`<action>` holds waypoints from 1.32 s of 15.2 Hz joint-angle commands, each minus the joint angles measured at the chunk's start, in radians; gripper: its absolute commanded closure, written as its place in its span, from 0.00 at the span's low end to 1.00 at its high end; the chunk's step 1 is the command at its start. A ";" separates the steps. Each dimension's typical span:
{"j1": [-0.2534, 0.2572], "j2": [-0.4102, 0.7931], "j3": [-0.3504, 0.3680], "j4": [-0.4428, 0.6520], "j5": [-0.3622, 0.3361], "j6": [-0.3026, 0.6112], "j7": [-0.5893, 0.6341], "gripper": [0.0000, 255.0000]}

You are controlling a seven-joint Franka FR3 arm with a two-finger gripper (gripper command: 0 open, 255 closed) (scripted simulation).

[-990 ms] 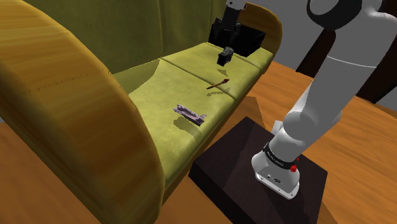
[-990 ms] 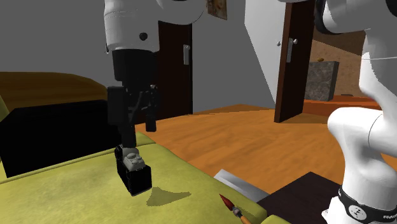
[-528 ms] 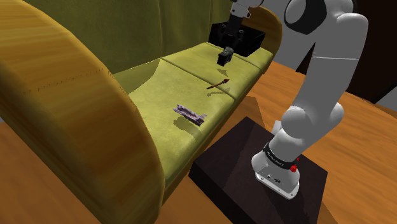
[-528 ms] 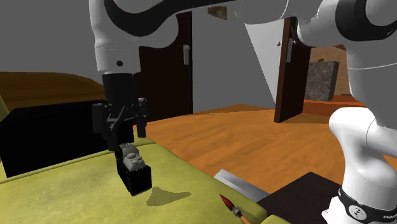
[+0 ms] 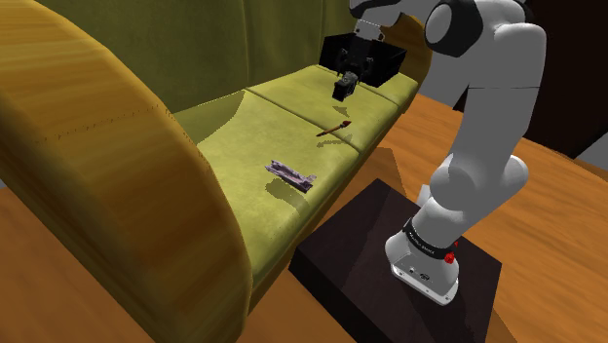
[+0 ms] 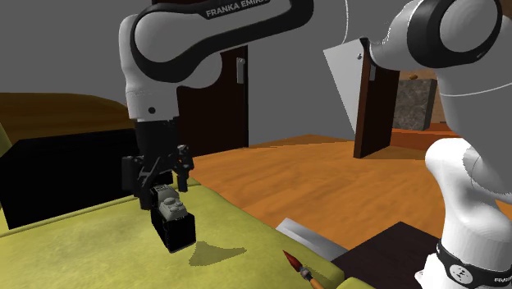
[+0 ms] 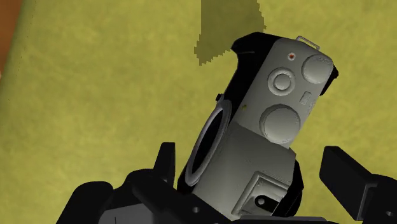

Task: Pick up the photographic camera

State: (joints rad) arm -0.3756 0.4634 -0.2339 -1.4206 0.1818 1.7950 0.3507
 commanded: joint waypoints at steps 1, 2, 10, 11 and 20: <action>0.002 0.003 0.001 -0.022 0.002 0.026 -0.001 0.00; 0.002 0.005 0.001 -0.028 0.002 0.032 -0.002 0.00; 0.002 0.005 0.001 -0.026 0.002 0.032 -0.002 1.00; 0.002 0.005 0.001 -0.028 0.002 0.032 -0.002 1.00; -0.001 -0.006 -0.001 0.036 -0.003 -0.042 0.006 1.00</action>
State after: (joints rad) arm -0.3754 0.4552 -0.2349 -1.4009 0.1793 1.7676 0.3551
